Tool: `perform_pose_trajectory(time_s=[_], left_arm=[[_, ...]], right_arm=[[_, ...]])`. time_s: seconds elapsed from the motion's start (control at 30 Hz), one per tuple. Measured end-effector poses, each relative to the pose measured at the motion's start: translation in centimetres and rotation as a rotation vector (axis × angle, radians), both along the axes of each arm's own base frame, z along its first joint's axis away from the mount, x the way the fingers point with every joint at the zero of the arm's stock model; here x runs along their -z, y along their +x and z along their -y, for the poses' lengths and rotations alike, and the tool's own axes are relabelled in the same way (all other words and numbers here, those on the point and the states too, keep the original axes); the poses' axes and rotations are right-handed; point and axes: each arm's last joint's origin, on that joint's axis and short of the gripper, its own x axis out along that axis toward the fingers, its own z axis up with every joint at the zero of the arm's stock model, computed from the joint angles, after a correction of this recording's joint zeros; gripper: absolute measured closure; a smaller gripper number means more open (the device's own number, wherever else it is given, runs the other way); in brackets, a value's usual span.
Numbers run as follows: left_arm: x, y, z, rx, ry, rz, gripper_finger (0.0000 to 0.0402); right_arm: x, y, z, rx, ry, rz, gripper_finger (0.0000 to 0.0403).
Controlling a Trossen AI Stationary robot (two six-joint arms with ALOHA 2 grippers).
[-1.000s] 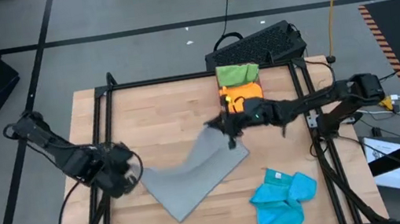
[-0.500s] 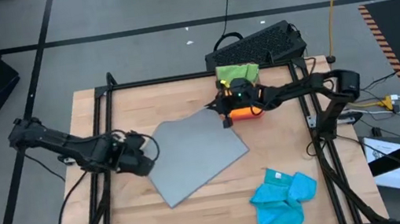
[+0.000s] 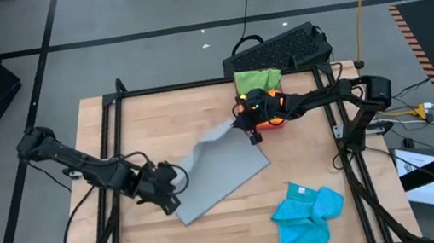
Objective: Fold microfiber towels
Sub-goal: Fold the gray microfiber cloth
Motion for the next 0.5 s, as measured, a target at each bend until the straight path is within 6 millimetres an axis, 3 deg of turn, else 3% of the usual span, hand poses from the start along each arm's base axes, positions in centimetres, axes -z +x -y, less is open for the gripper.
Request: perform_pose_trajectory(time_s=[0.2, 0.5], left_arm=[[0.7, 0.0, 1.2, -0.001, -0.032, -0.033, 0.0399], [0.3, 0.2, 2.9, 0.014, -0.069, 0.080, 0.0399]], right_arm=[[0.2, -0.2, -0.5, 0.000, 0.047, -0.042, 0.0399], [-1.5, -1.4, -2.5, -0.023, 0.094, -0.115, 0.0399]])
